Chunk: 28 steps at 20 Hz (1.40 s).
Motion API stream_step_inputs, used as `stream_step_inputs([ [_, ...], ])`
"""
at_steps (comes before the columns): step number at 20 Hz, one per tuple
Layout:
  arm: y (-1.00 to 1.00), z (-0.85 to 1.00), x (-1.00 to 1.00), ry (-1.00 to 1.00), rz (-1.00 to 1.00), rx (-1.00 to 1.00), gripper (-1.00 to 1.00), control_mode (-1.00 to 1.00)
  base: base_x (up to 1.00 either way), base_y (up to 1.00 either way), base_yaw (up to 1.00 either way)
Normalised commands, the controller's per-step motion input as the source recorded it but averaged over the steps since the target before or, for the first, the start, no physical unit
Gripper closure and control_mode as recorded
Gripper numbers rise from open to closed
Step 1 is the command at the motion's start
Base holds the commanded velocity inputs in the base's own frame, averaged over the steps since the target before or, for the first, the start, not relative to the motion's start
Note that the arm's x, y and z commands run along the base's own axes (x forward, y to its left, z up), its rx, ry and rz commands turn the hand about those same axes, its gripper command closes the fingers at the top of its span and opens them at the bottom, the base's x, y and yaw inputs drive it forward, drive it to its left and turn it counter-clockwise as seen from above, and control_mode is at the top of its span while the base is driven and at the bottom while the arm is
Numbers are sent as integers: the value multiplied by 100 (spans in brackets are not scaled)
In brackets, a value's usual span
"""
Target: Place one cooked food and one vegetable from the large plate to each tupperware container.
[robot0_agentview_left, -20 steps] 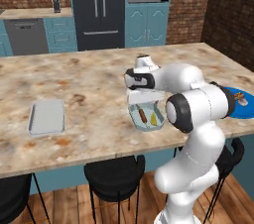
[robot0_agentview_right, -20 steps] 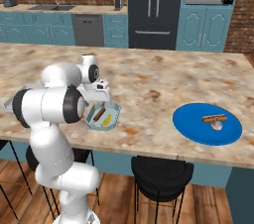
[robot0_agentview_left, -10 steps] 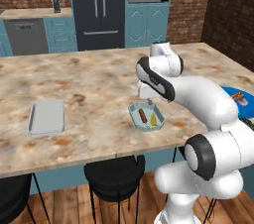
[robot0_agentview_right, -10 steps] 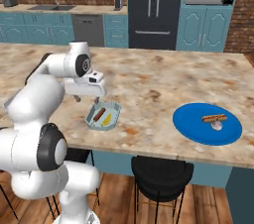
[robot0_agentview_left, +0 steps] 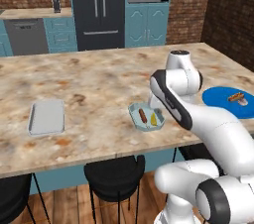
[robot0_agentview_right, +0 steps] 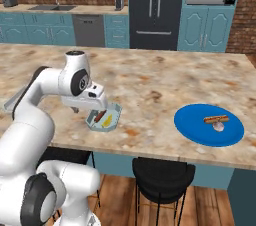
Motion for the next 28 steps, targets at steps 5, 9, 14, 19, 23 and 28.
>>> stream_step_inputs([
  [5, 0, 0, 0, 0, 0, 0, -100, 100, -5, -53, 3],
  [9, 0, 0, 0, 0, 0, 0, -100, 100, -3, -100, 0],
  [14, 0, 0, 0, 0, 0, 0, -100, 100, 3, -100, 0],
  [19, 0, 0, 0, 0, 0, 0, -100, 100, 38, -77, 4],
  [23, 0, 0, 0, 0, 0, 0, -100, 100, 37, -28, 2],
  [28, 0, 0, 0, 0, 0, 0, -100, 100, 6, -89, 2],
])
